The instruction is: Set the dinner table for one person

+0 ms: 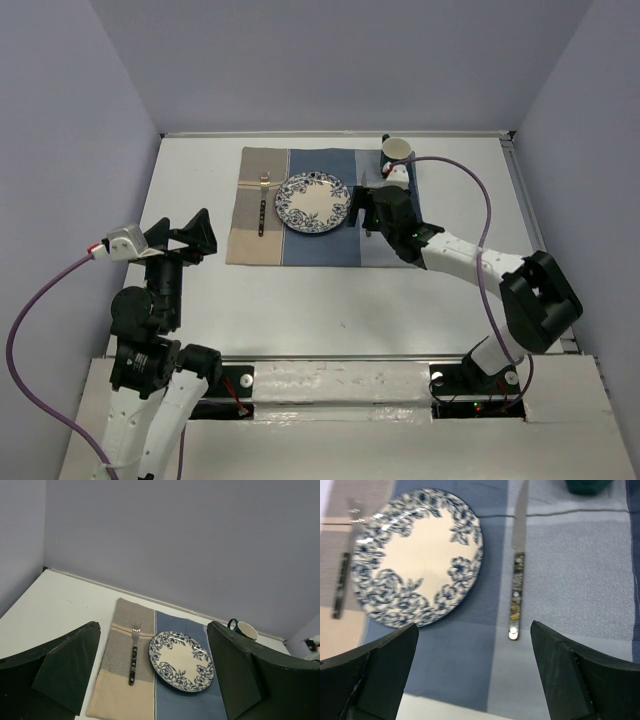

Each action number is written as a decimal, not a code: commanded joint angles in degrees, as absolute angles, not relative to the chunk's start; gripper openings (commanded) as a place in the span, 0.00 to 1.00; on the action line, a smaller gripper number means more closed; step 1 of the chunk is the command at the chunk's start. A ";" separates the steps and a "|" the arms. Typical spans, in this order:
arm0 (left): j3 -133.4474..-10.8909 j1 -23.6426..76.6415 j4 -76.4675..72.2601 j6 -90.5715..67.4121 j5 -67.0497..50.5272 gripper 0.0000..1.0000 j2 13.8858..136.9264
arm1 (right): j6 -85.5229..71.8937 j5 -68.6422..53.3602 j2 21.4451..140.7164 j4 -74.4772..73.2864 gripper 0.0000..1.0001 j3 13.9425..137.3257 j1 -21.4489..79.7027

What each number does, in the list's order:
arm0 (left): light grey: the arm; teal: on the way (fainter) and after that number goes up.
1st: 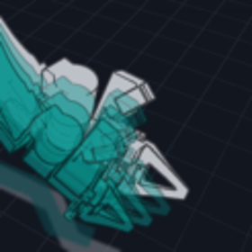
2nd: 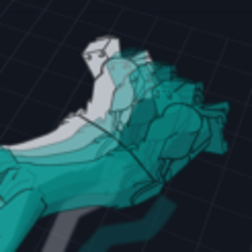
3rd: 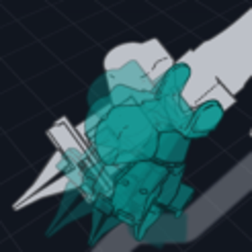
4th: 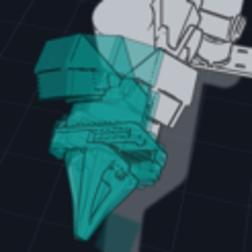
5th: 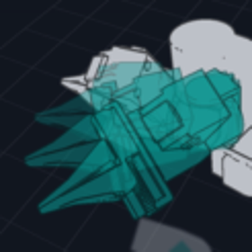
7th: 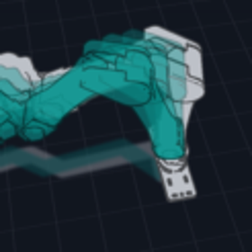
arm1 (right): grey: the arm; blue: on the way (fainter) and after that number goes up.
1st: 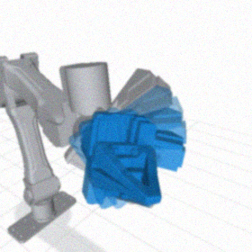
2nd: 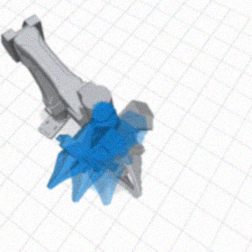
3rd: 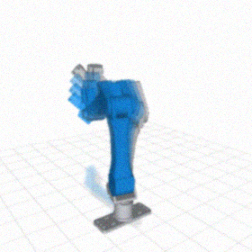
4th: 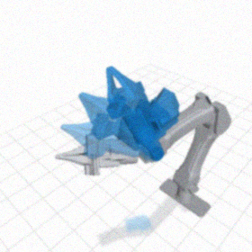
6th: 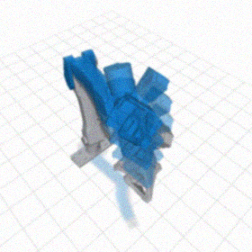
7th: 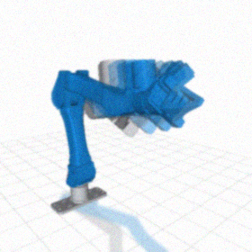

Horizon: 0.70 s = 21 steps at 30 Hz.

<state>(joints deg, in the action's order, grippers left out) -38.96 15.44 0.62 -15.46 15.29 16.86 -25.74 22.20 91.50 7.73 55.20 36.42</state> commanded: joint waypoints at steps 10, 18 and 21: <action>-38.67 15.03 -2.29 -14.33 16.17 0.99 17.49 | -25.93 19.51 75.67 7.91 1.00 50.19 38.93; -38.41 15.03 -3.42 -14.41 10.74 0.99 18.02 | -23.29 15.31 64.10 10.72 1.00 47.12 38.94; -38.23 15.03 -4.13 -14.06 8.44 0.99 18.02 | -21.89 13.19 59.78 14.14 1.00 45.18 38.94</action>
